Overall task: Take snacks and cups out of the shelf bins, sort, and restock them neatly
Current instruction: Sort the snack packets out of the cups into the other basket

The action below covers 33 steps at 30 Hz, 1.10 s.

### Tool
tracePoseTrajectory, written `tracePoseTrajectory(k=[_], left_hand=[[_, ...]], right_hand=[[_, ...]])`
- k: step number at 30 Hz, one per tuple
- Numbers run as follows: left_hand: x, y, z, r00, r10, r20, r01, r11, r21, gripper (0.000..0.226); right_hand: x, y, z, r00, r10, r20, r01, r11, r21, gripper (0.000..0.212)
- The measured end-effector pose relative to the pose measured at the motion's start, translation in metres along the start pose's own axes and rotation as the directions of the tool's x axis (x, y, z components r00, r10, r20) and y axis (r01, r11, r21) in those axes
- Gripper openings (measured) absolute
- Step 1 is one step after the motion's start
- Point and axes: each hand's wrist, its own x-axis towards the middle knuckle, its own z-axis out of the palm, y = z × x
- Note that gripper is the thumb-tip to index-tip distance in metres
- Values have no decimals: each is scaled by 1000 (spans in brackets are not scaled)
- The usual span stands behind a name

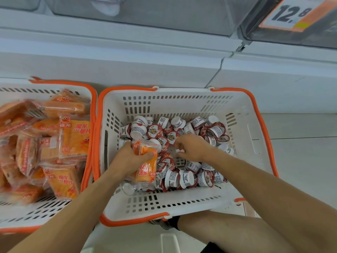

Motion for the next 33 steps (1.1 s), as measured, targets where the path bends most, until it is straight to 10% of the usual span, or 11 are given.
tracePoseTrajectory(k=[4,9,13,23,33], left_hand=[[1,-3,-1,1000,-25,-9,25,1000,-6,42],[4,-5,-1,999,-45,-12,45,999,2,44],[5,-3,-3,999,-40,-7,40,999,17,40],[0,2,-3,999,-35,-23,36,998,47,47],[-40,44,-32,993,116,-29,-111,982,154,62]], right_hand=[[26,-8,30,981,89,175,-104,991,80,7],[41,-11,26,912,132,387,-202,969,145,63],[39,2,20,876,133,464,-249,948,197,58],[7,12,23,935,62,350,-199,908,369,66],[-27,-24,-72,996,-20,-86,43,960,276,28]])
